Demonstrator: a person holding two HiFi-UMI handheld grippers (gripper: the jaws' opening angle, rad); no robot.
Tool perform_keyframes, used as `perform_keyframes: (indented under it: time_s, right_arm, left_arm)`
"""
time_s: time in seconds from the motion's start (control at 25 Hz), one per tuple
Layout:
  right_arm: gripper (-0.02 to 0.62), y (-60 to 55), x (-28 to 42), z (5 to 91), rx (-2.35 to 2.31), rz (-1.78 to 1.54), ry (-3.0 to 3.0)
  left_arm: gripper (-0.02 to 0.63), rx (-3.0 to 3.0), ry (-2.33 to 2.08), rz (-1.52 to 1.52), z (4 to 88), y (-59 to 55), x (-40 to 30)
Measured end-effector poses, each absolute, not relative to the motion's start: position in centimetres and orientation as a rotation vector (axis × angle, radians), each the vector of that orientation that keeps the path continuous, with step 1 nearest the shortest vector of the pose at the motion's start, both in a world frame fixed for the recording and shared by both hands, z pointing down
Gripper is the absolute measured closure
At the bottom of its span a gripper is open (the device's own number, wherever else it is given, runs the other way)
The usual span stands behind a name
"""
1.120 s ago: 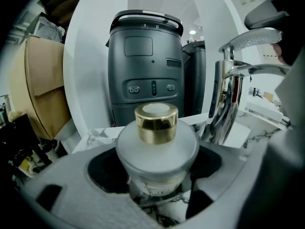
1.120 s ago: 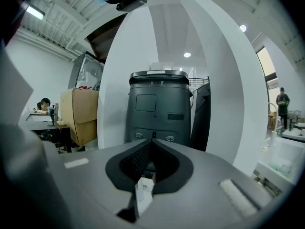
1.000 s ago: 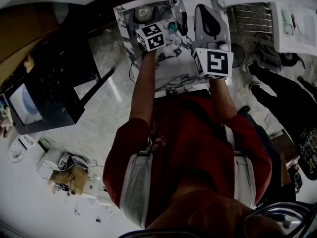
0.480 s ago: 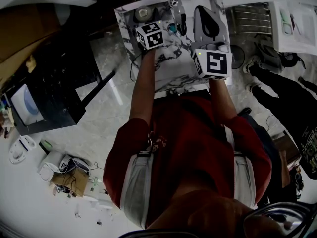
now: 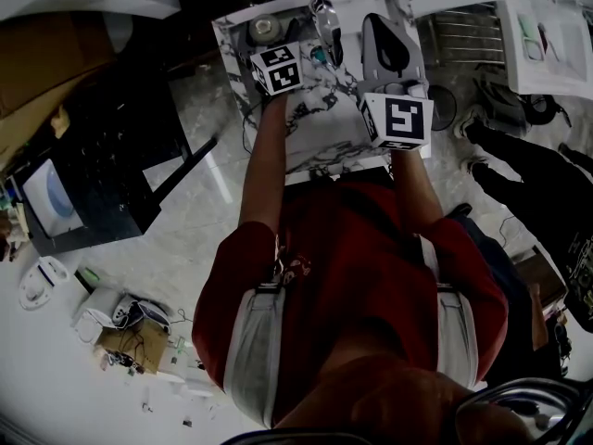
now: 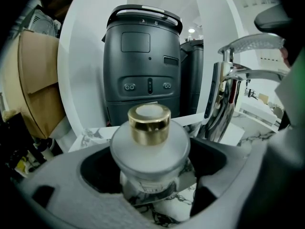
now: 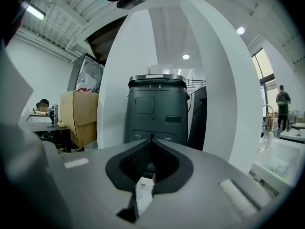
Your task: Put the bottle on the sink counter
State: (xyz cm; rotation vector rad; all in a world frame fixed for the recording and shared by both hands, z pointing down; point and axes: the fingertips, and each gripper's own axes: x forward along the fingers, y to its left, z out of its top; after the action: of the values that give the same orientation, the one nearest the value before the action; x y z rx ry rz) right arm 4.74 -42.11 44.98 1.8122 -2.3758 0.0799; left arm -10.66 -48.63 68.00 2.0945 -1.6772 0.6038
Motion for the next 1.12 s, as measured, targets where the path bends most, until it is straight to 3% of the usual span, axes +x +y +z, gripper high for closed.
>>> perform_keyframes:
  time_s: [1.12]
  right_arm:
    - [0.595,-37.8,5.9,43.0,1.819,0.061,-2.431]
  left_arm:
    - [0.179,2.093,-1.688,0.646,66.9,-41.3,-10.5]
